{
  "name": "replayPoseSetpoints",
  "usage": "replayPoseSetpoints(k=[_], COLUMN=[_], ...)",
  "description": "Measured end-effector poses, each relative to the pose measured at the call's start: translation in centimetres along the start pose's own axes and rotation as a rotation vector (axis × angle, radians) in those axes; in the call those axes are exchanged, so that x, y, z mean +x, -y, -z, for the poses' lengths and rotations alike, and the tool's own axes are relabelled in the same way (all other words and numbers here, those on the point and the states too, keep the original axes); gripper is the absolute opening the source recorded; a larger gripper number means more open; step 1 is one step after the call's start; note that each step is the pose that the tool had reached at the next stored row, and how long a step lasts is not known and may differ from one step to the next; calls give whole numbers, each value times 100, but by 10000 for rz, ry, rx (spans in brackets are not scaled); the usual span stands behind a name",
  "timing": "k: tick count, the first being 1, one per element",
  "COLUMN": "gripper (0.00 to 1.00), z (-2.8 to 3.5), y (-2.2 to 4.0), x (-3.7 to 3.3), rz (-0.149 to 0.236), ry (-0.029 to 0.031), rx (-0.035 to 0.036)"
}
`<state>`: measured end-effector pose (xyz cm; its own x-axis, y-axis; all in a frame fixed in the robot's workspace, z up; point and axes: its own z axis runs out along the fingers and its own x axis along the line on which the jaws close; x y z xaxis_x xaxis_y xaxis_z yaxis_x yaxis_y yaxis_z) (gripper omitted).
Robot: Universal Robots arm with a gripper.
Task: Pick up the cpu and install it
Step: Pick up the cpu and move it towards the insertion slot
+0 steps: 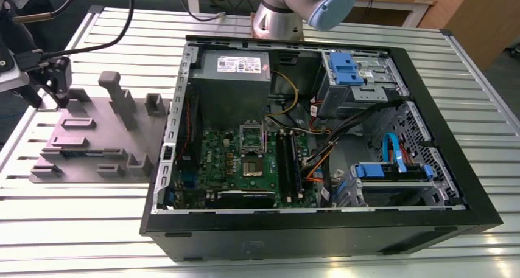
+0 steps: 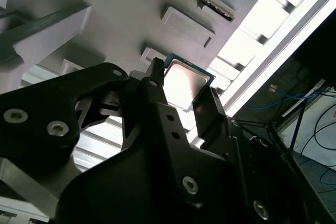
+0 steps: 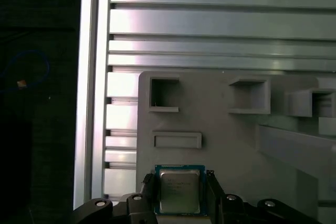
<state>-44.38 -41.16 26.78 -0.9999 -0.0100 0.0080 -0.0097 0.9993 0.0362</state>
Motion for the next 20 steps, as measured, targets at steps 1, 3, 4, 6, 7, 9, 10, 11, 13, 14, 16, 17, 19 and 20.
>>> replayPoseSetpoints(k=[1,3,4,6,7,9,10,11,13,14,16,17,19,20], gripper=[47,47,47,47,47,47,47,47,47,47,47,47,47,47], z=[8,37,46,66,75,92,100,107,123,129,142,148,161,168], y=[0,-2,-2,-3,-3,-3,-4,-4,-5,-5,-5,-5,-6,-6], x=[0,0,0,1,1,1,1,1,1,1,1,1,1,2], rz=[0,0,0,0,0,0,0,0,0,0,0,-1,-1,-1], ry=[-1,-1,0,0,0,0,0,0,-1,0,0,0,1,0], rx=[0,0,0,-1,0,0,0,-1,0,0,0,0,-1,-1])
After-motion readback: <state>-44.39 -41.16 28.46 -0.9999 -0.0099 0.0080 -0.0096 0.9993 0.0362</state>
